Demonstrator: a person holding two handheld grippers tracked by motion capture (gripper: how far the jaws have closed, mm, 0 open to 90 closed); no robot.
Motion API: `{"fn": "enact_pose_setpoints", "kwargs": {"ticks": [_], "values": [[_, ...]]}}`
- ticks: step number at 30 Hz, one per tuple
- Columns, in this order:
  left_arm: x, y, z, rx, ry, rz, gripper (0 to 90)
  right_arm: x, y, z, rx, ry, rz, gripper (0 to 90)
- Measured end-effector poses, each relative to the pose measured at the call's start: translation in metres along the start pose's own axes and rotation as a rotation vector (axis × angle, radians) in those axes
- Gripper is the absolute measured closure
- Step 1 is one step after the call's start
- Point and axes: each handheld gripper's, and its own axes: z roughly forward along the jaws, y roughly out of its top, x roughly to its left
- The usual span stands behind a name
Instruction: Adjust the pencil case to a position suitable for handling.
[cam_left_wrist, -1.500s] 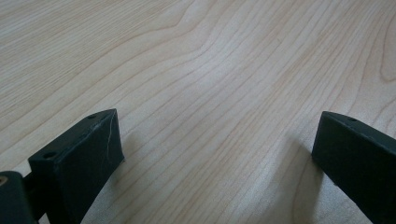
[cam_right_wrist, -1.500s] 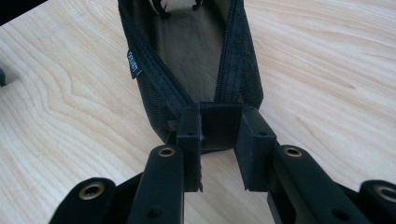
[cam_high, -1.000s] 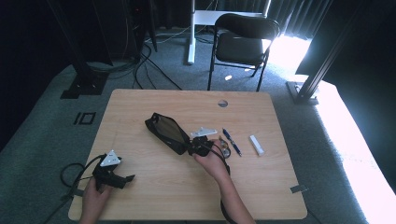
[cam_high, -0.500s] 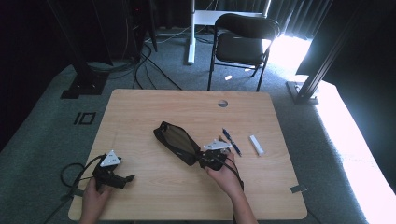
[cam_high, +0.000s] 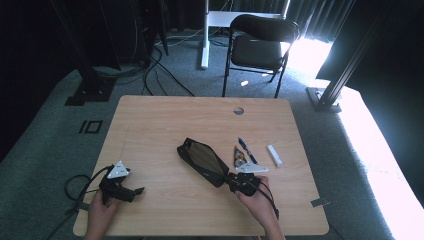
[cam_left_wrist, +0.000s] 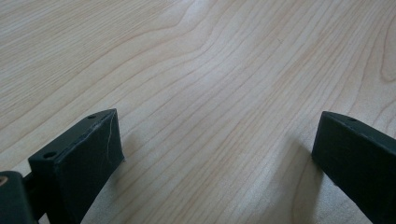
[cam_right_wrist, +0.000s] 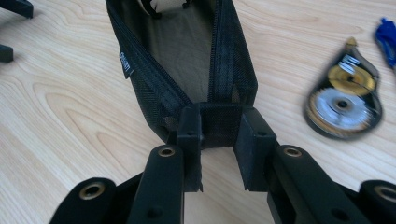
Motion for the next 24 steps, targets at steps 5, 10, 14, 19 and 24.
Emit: {"fn": "enact_pose_setpoints", "kwargs": {"ticks": [5, 10, 14, 19, 24], "values": [[0.000, 0.000, 0.000, 0.001, 0.000, 0.000, 1.9, -0.003, -0.007, -0.009, -0.002, 0.005, 0.000, 72.9], [0.000, 0.000, 0.000, 0.001, -0.001, 0.002, 1.9, -0.004, -0.014, -0.016, -0.002, 0.007, -0.001, 72.8], [0.000, 0.000, 0.000, 0.000, -0.001, 0.002, 1.9, -0.004, -0.018, -0.021, 0.000, 0.008, -0.006, 72.8], [0.000, 0.000, 0.000, 0.001, -0.002, 0.001, 1.9, -0.002, -0.026, -0.033, 0.021, 0.009, -0.039, 72.8], [0.000, 0.000, 0.000, 0.001, -0.002, 0.001, 1.9, -0.002, -0.034, -0.043, 0.030, 0.018, -0.028, 72.8]]}}
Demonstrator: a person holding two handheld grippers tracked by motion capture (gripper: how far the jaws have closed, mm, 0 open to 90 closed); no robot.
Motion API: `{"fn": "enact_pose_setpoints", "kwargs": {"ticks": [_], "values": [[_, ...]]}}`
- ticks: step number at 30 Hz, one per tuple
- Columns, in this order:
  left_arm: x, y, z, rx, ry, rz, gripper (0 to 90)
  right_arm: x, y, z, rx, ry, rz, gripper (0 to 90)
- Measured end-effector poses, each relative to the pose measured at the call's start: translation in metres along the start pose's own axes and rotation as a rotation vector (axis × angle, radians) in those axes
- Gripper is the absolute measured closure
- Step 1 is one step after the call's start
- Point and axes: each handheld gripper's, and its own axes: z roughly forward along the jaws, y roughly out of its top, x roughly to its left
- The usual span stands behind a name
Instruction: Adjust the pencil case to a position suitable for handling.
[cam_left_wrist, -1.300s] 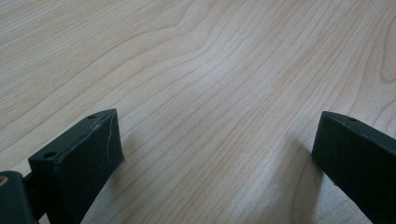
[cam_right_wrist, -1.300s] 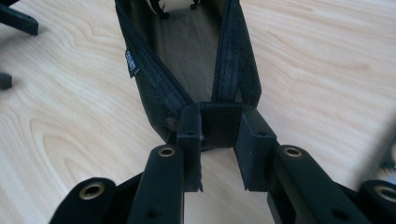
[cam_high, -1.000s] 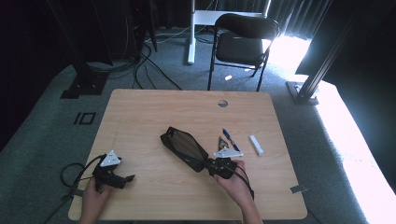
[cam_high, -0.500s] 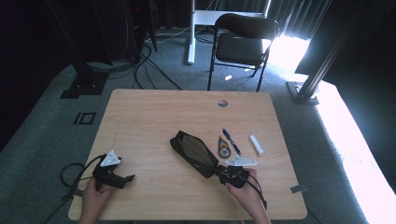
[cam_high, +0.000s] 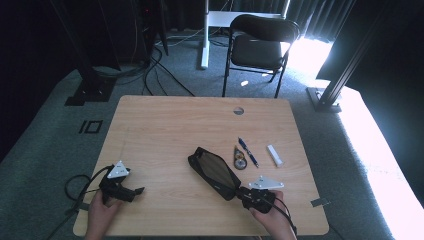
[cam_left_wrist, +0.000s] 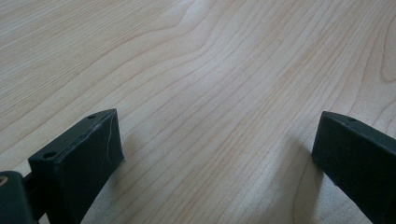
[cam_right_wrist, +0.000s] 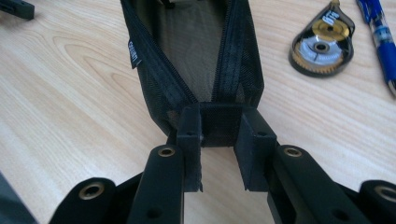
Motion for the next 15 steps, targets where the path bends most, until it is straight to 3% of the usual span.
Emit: {"fn": "enact_pose_setpoints", "kwargs": {"ticks": [15], "values": [[0.000, 0.000, 0.000, 0.000, 0.001, 0.001, 1.9, -0.008, -0.017, -0.022, 0.003, -0.001, 0.022, 72.8]]}}
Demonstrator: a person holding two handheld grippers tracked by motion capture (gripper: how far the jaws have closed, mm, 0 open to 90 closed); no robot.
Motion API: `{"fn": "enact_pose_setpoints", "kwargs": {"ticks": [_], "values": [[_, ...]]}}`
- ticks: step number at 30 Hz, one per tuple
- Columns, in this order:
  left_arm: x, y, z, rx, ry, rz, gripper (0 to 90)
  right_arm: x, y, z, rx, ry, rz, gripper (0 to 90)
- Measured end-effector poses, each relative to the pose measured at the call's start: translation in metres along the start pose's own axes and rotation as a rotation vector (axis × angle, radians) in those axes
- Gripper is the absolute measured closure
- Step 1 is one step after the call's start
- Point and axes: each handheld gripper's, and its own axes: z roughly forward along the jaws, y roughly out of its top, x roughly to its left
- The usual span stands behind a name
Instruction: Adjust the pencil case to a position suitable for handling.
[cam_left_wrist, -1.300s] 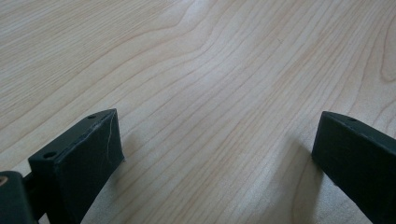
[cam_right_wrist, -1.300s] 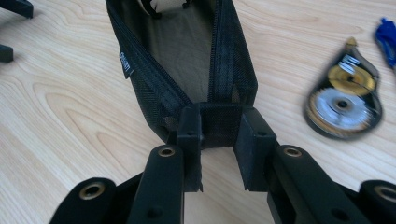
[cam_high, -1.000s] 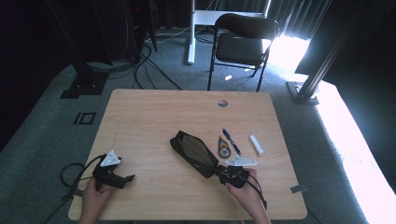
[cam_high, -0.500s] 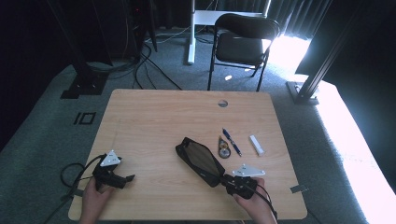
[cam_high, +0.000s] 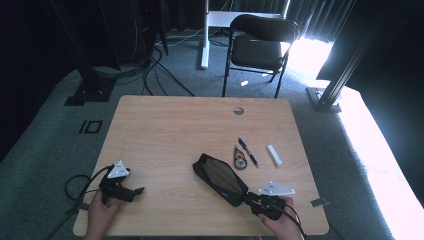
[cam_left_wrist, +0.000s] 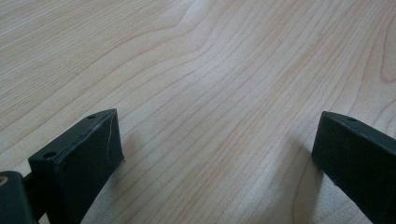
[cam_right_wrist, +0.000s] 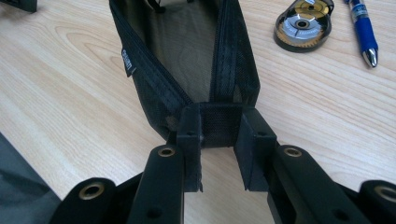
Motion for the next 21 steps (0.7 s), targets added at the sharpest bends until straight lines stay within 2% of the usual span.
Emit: {"fn": "enact_pose_setpoints", "kwargs": {"ticks": [7, 8, 10, 15, 16, 18, 21], "values": [[0.000, 0.000, 0.000, 0.000, 0.000, 0.000, 1.9, -0.003, -0.002, -0.005, 0.001, 0.009, 0.002, 70.6], [0.000, 0.000, 0.000, 0.000, 0.000, 0.001, 1.9, -0.003, -0.002, -0.006, -0.003, 0.018, 0.011, 64.8], [0.000, 0.000, 0.000, 0.000, 0.000, 0.001, 1.9, -0.003, -0.001, -0.007, -0.007, 0.017, 0.013, 64.2], [0.000, 0.000, 0.000, -0.001, 0.000, 0.000, 1.9, -0.006, 0.003, -0.017, -0.054, 0.015, 0.023, 59.1], [0.000, 0.000, 0.000, -0.002, 0.000, -0.001, 1.9, -0.008, 0.005, -0.021, -0.079, 0.009, 0.028, 57.8], [0.000, 0.000, 0.000, -0.002, 0.000, -0.001, 1.9, -0.009, 0.006, -0.023, -0.087, 0.007, 0.032, 56.6], [0.000, 0.000, 0.000, -0.002, 0.000, -0.001, 1.9, -0.016, 0.010, -0.031, -0.124, -0.018, 0.046, 55.0]]}}
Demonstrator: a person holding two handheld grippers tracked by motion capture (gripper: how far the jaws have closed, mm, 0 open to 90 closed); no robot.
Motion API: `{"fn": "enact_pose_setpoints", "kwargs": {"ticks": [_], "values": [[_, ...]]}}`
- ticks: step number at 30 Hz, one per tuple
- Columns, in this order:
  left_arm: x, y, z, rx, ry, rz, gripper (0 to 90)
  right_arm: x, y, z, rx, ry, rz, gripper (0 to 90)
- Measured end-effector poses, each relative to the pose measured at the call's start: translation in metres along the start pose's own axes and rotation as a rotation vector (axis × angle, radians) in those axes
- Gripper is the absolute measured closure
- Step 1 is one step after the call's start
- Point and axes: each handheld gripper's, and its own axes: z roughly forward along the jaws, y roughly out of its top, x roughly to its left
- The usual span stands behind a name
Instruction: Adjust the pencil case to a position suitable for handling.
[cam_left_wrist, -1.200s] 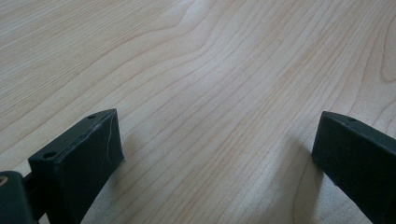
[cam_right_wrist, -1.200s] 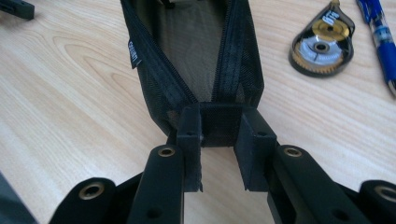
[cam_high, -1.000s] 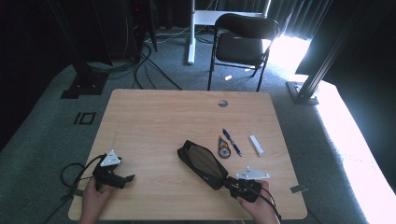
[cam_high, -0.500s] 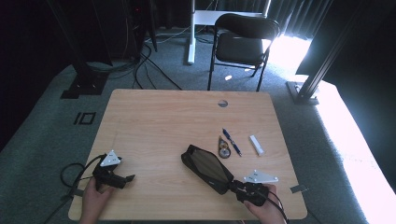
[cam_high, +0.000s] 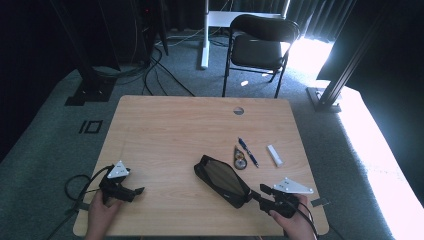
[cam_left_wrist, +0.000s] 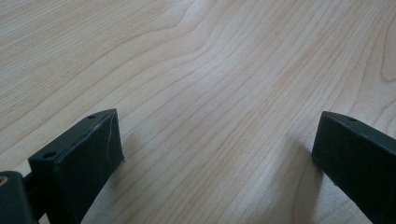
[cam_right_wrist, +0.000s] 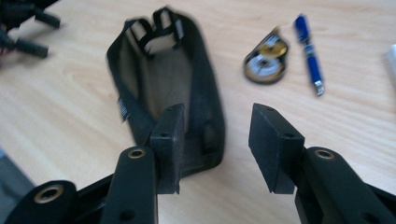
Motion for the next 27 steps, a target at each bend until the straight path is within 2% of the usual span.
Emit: {"fn": "enact_pose_setpoints", "kwargs": {"ticks": [6, 7, 10, 11, 15, 16, 20, 22, 27], "values": [[0.000, 0.000, 0.000, 0.000, 0.000, 0.000, 1.9, -0.011, 0.005, -0.007, -0.029, -0.037, 0.004, 51.6], [0.000, 0.000, 0.000, 0.000, 0.000, 0.000, 1.9, -0.017, 0.008, -0.009, -0.041, -0.061, 0.004, 51.2], [0.000, 0.000, 0.000, 0.000, 0.000, 0.000, 1.9, -0.021, 0.010, -0.009, -0.051, -0.062, 0.014, 50.6], [0.000, 0.000, 0.000, 0.000, 0.000, 0.000, 1.9, -0.029, 0.013, -0.008, -0.064, -0.088, 0.013, 49.5], [0.000, 0.000, 0.000, 0.000, 0.000, 0.000, 1.9, -0.038, 0.017, -0.004, -0.071, -0.112, 0.020, 49.0], [0.000, 0.000, 0.000, 0.000, 0.000, 0.000, 1.9, -0.044, 0.021, 0.002, -0.076, -0.107, 0.027, 47.4], [0.000, 0.000, 0.000, 0.001, 0.000, 0.001, 1.9, -0.052, 0.030, 0.016, -0.078, -0.121, 0.020, 46.0], [0.000, 0.000, 0.000, 0.002, 0.000, 0.002, 1.9, -0.054, 0.032, 0.020, -0.079, -0.129, 0.017, 46.0], [0.000, 0.000, 0.000, 0.000, 0.000, 0.000, 1.9, -0.056, 0.045, 0.049, -0.066, -0.104, 0.003, 46.0]]}}
